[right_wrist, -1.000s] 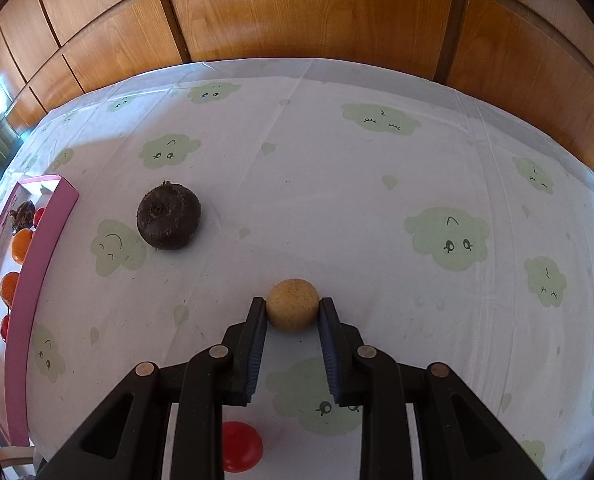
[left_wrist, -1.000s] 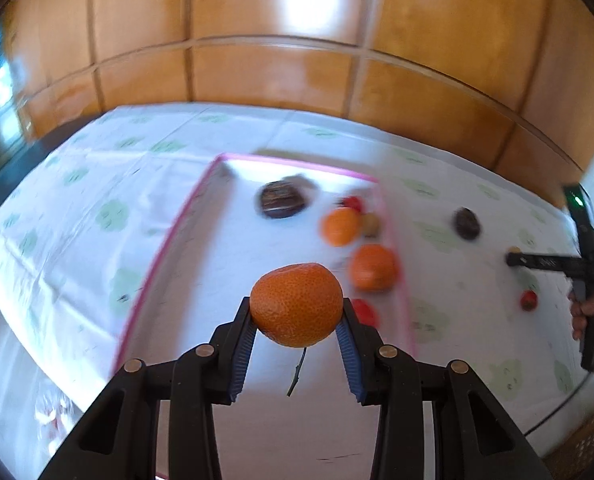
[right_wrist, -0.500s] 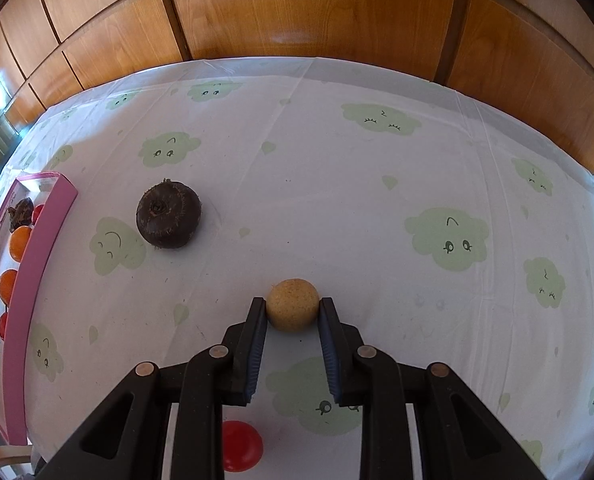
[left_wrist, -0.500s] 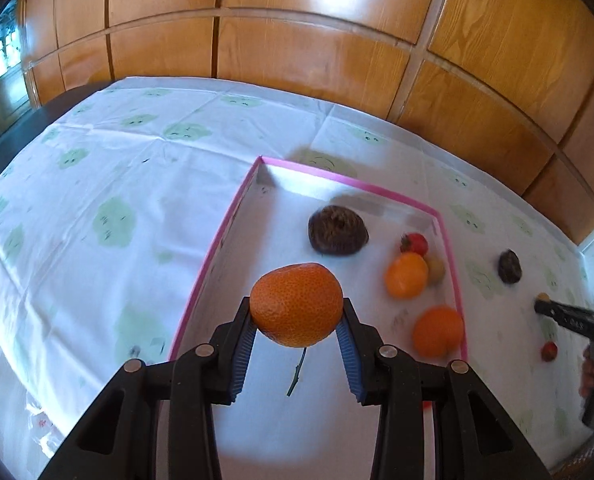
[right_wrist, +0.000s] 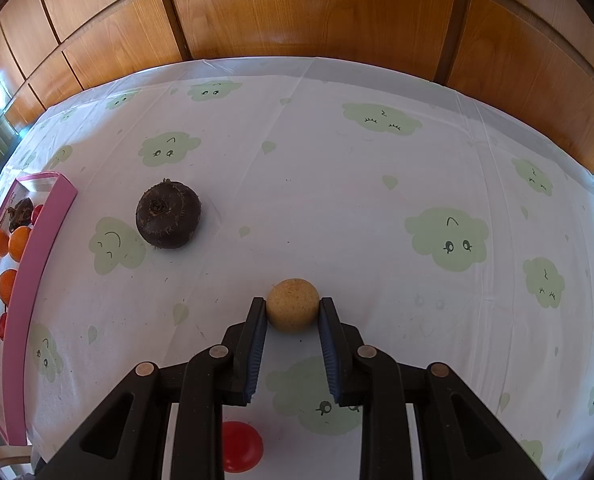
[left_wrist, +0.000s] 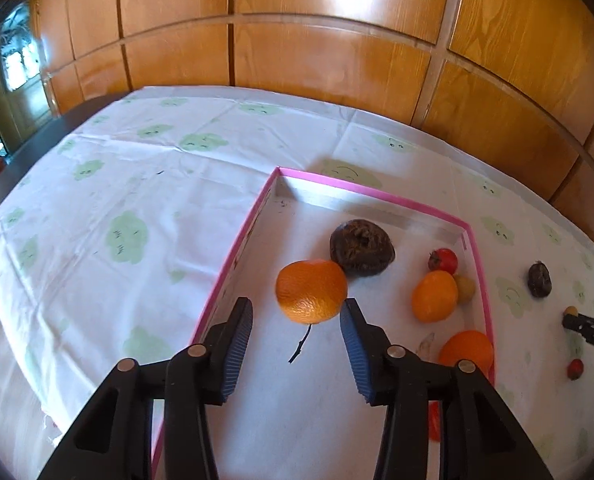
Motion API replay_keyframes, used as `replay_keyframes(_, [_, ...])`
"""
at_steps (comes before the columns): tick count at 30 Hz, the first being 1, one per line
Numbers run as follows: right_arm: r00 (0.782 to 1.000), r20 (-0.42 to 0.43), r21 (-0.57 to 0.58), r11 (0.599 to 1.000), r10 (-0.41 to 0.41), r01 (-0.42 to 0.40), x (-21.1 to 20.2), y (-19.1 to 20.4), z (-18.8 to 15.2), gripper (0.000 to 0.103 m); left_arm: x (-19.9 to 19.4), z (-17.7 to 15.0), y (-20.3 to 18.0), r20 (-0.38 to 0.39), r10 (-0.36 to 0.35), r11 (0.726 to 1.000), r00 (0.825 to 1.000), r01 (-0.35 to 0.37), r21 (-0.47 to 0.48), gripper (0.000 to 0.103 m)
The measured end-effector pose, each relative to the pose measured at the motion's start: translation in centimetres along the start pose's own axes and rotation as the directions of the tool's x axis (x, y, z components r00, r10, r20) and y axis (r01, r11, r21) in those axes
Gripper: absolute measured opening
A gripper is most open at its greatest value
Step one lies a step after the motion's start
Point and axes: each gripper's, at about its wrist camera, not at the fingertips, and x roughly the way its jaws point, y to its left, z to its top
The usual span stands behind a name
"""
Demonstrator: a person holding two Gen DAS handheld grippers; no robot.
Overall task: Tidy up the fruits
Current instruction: 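Withdraw the open left tool from the tray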
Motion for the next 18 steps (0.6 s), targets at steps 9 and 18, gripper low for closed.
replay_keyframes(9, [1.0,0.001,-0.004,1.0,-0.004,0.004,0.0,0.0,0.0,0.026,-1.6,-3.1,-0.8,-0.005,0.021,1.0,1.0,-0.021,0.014,0.047])
replay_keyframes(18, [1.0,0.002,-0.007,1.0,-0.008,0.008,-0.1,0.1,-0.1,0.026,-3.9,-4.3,-2.0,0.037,0.01,0.999,0.999,-0.012,0.037,0.048])
